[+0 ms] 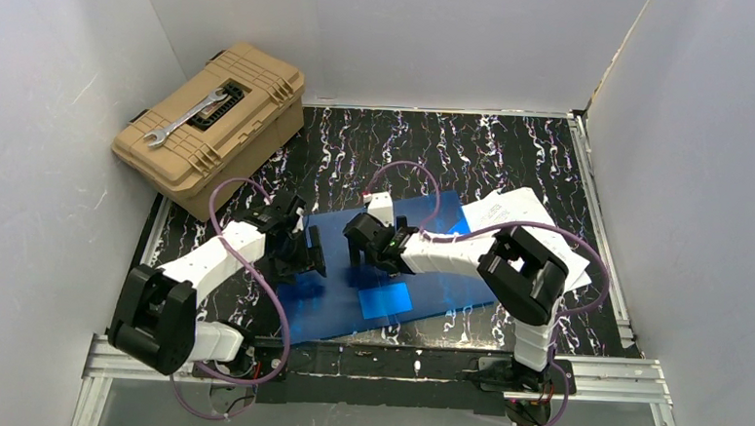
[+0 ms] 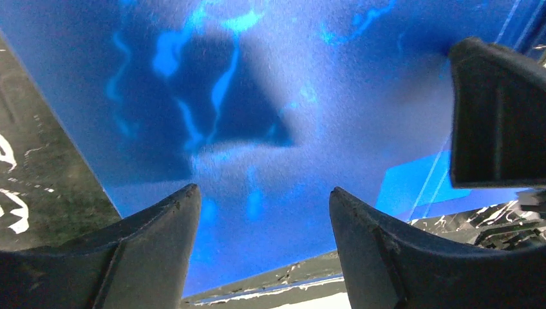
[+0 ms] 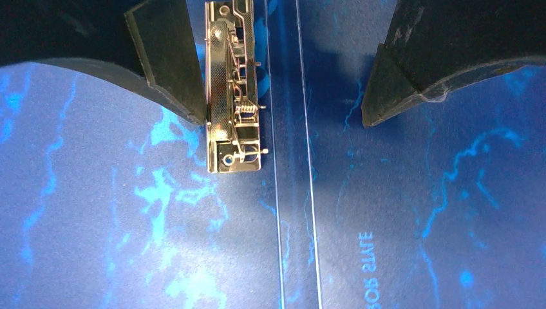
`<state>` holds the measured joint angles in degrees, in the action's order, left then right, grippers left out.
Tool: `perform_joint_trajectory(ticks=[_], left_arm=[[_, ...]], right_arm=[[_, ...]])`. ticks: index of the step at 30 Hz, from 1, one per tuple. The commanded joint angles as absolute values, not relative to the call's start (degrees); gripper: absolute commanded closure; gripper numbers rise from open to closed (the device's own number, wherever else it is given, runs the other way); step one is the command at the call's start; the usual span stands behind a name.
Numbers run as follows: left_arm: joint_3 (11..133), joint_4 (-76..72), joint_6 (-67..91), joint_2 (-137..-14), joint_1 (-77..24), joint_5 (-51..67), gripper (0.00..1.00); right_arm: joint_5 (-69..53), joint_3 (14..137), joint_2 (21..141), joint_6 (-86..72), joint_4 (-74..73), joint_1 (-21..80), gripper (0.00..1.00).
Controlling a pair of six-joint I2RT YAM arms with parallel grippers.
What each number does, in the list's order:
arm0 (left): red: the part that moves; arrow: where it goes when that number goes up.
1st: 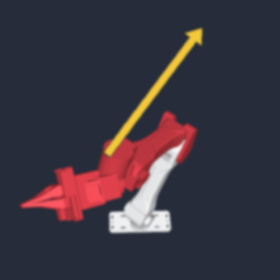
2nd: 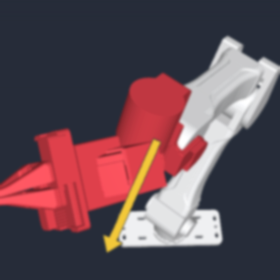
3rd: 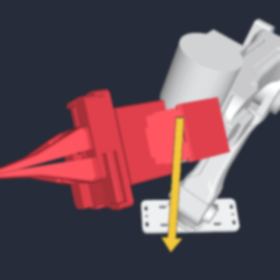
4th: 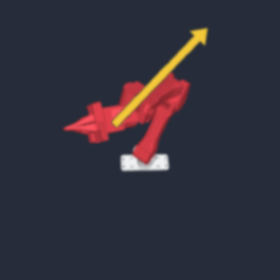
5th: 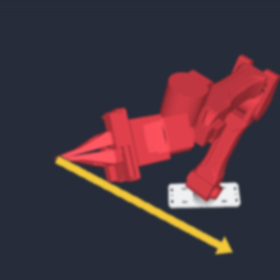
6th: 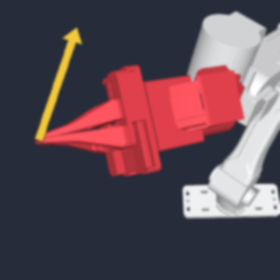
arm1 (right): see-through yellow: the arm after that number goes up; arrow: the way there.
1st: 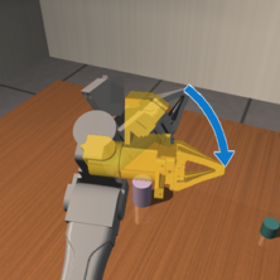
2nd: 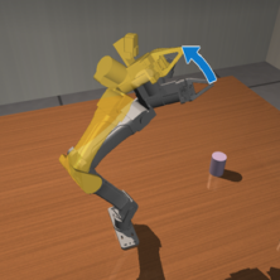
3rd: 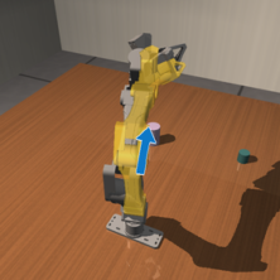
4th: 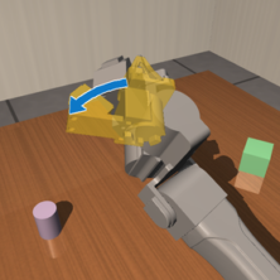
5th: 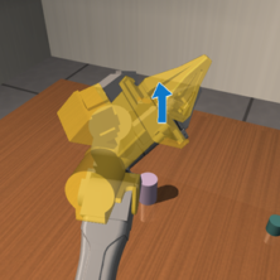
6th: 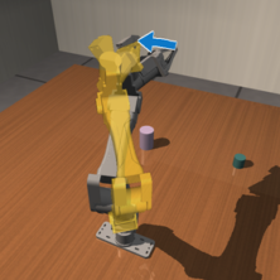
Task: Put the files into the folder
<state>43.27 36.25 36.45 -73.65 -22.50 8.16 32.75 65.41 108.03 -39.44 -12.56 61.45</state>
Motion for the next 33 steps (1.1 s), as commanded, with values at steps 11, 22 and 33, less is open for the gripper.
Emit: perform_joint_trajectory(ticks=[11,22,33], left_arm=[[39.18,29.41,39.59,-82.43,-23.91,5.72,0.30],[39.45,28.69,39.96,-83.49,-24.04,5.45,0.30],[38.22,25.41,41.95,-83.86,-24.00,7.82,0.30]], right_arm=[[28.36,70.98,117.38,-30.89,-22.54,54.82,0.01],[25.54,74.99,120.36,-28.10,-22.93,52.94,0.01],[27.91,66.15,111.17,-31.94,-24.02,58.00,0.01]])
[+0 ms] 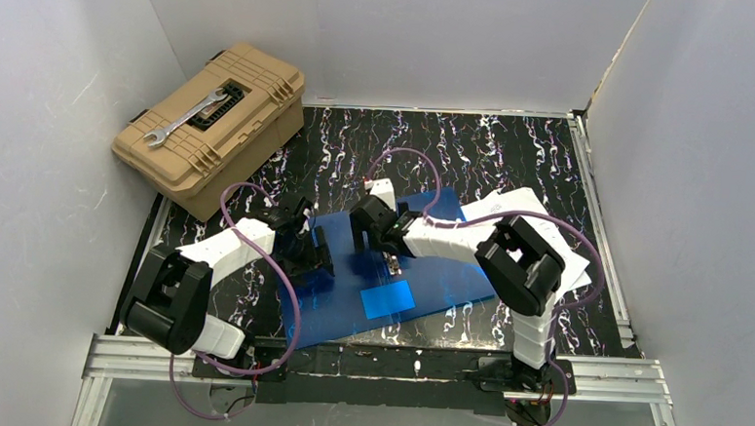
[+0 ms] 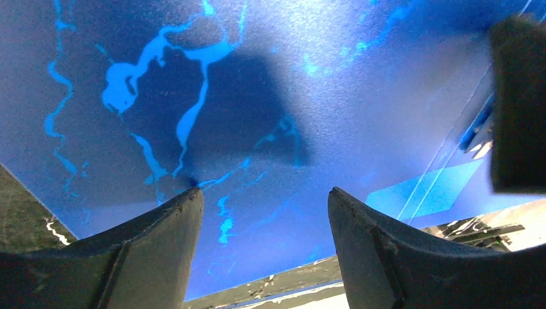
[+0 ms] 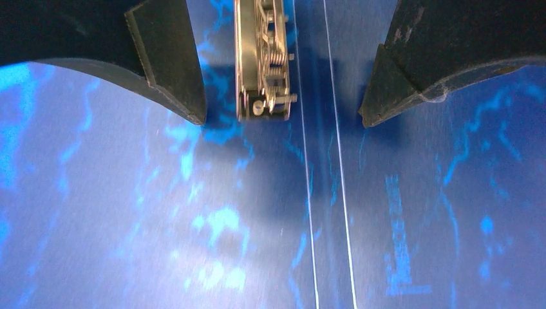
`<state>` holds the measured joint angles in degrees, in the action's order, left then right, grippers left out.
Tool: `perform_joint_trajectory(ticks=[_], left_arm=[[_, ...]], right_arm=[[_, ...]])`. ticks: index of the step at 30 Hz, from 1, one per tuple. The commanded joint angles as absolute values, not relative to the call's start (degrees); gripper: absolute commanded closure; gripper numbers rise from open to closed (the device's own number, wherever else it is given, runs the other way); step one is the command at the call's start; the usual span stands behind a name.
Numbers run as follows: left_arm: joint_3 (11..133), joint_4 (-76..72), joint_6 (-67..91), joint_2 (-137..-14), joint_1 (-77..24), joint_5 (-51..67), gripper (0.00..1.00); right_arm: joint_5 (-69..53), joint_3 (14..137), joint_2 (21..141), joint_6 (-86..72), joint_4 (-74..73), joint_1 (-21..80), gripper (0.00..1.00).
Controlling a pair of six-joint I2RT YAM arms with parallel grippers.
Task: Put the files into the folder
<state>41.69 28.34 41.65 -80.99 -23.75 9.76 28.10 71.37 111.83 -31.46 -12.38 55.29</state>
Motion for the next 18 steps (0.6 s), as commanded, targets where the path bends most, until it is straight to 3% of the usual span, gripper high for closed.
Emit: perform_joint_trajectory(ticks=[1,18], left_arm=[[38.23,25.24,42.04,-84.07,-24.02,8.05,0.30],[36.89,23.57,43.41,-81.84,-24.09,8.30,0.30]], right_arm=[[28.13,65.22,110.40,-32.57,-24.12,58.60,0.01],[31.93,54.73,98.14,-43.62,-31.73,71.40,0.01]])
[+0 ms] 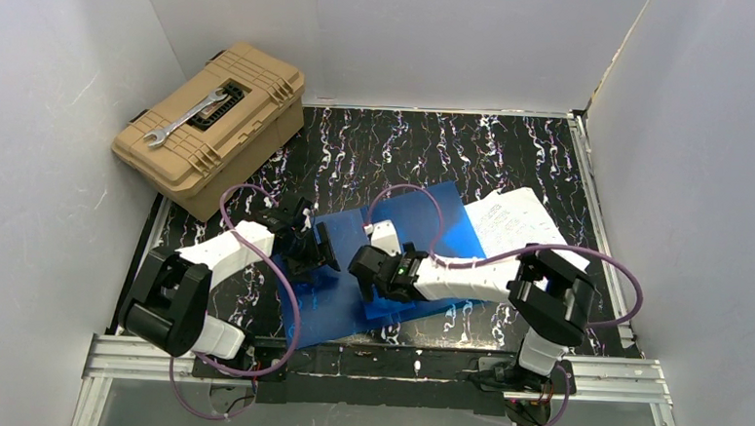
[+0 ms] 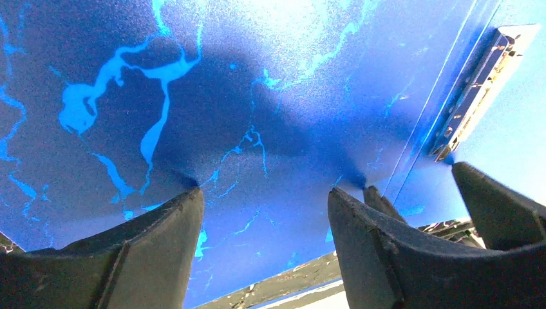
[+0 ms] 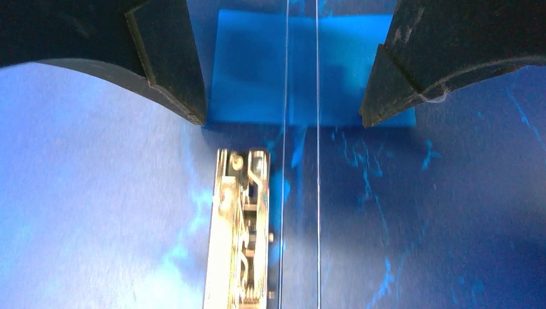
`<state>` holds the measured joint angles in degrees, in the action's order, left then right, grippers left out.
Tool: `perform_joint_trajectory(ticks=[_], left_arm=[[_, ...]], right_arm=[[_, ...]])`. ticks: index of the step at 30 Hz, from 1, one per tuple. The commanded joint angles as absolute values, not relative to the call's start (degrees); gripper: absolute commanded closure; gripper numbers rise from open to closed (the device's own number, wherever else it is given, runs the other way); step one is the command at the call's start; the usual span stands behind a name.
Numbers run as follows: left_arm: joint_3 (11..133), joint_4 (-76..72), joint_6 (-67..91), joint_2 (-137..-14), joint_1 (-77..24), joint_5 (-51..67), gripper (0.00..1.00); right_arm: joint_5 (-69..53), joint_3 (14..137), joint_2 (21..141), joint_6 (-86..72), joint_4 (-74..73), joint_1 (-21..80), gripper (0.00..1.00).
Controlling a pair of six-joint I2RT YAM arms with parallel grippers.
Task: Put the files into the folder
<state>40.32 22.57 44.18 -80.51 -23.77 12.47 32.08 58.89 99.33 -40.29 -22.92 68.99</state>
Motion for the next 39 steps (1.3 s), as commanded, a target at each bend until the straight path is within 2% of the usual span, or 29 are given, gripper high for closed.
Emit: perform_joint_trajectory(ticks=[1,8,13,20,31,39], left_arm=[[36.83,23.56,43.37,-81.63,-24.09,8.23,0.30],[36.89,24.07,43.27,-80.10,-24.09,8.18,0.30],[37.15,25.02,43.03,-78.30,-24.10,7.79,0.30],[37.79,25.74,42.80,-77.34,-24.13,7.84,0.30],[40.87,28.85,41.44,-74.82,-24.06,7.88,0.30],[46.99,34.30,38.48,-72.18,-24.10,7.54,0.27]], right_arm=[[31.26,53.71,97.31,-44.41,-31.63,72.00,0.01],[28.82,49.05,93.49,-48.01,-31.62,73.94,0.01],[24.29,46.51,94.20,-49.23,-28.59,74.00,0.01],[23.82,45.07,95.45,-52.93,-29.65,74.45,0.01],[28.83,50.80,94.59,-54.07,-34.86,75.23,0.01],[30.84,56.05,89.30,-52.65,-38.25,75.21,0.01]])
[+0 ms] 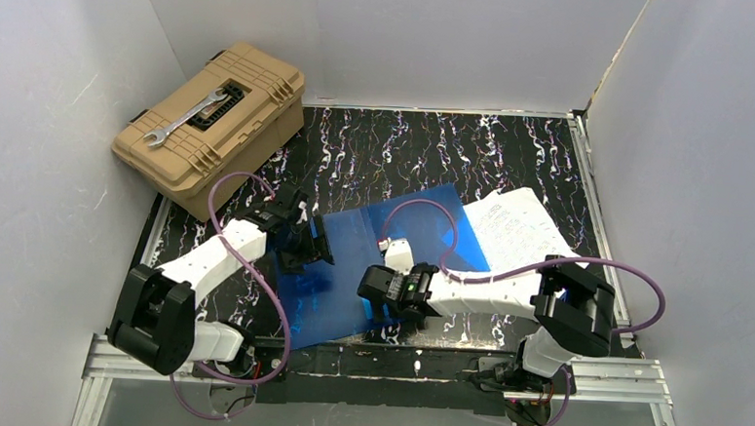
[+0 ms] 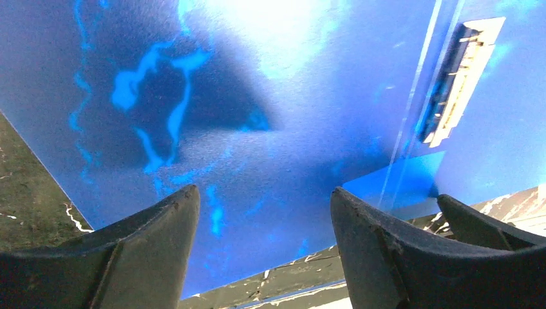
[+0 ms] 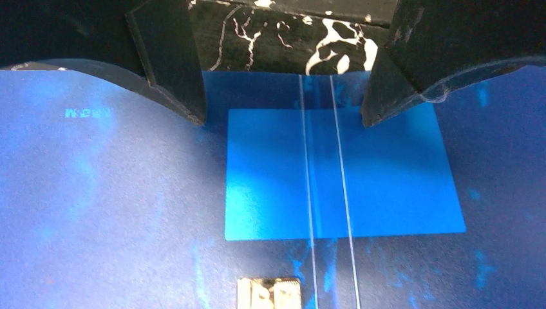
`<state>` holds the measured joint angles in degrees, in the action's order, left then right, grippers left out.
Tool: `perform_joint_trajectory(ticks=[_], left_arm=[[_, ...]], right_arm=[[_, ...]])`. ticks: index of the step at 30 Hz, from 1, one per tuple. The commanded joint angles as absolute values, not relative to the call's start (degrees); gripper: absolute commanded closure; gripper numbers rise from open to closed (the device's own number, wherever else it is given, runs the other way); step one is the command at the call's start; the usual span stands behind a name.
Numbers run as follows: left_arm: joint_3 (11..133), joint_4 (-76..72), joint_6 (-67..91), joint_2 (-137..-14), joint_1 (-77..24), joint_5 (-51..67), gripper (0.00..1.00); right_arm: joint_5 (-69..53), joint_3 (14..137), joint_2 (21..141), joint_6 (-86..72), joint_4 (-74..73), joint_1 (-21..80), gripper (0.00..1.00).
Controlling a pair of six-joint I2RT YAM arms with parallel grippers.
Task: Put the files into the folder
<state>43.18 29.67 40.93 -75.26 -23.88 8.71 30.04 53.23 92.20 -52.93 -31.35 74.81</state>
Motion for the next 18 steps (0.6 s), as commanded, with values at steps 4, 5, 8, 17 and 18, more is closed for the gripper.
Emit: perform_joint_trajectory(ticks=[4,5,8,17,18], left_arm=[[49.96,37.63,36.65,-70.18,-24.10,7.09,0.25],[50.53,38.35,36.26,-69.69,-24.04,6.99,0.25],[52.00,40.05,35.14,-68.17,-24.08,7.65,0.24],[53.69,41.94,32.93,-63.14,-24.08,13.46,0.20],[53.70,42.06,32.81,-62.36,-24.06,13.71,0.19]], right_arm=[[29.44,55.26,84.35,-52.61,-38.74,75.34,0.01],[28.92,54.71,82.84,-52.81,-38.61,75.57,0.01],[27.32,52.80,78.61,-53.73,-38.33,76.81,0.01],[26.53,47.70,74.42,-61.63,-39.90,84.37,0.06],[26.68,47.24,74.94,-62.61,-40.00,85.10,0.07]])
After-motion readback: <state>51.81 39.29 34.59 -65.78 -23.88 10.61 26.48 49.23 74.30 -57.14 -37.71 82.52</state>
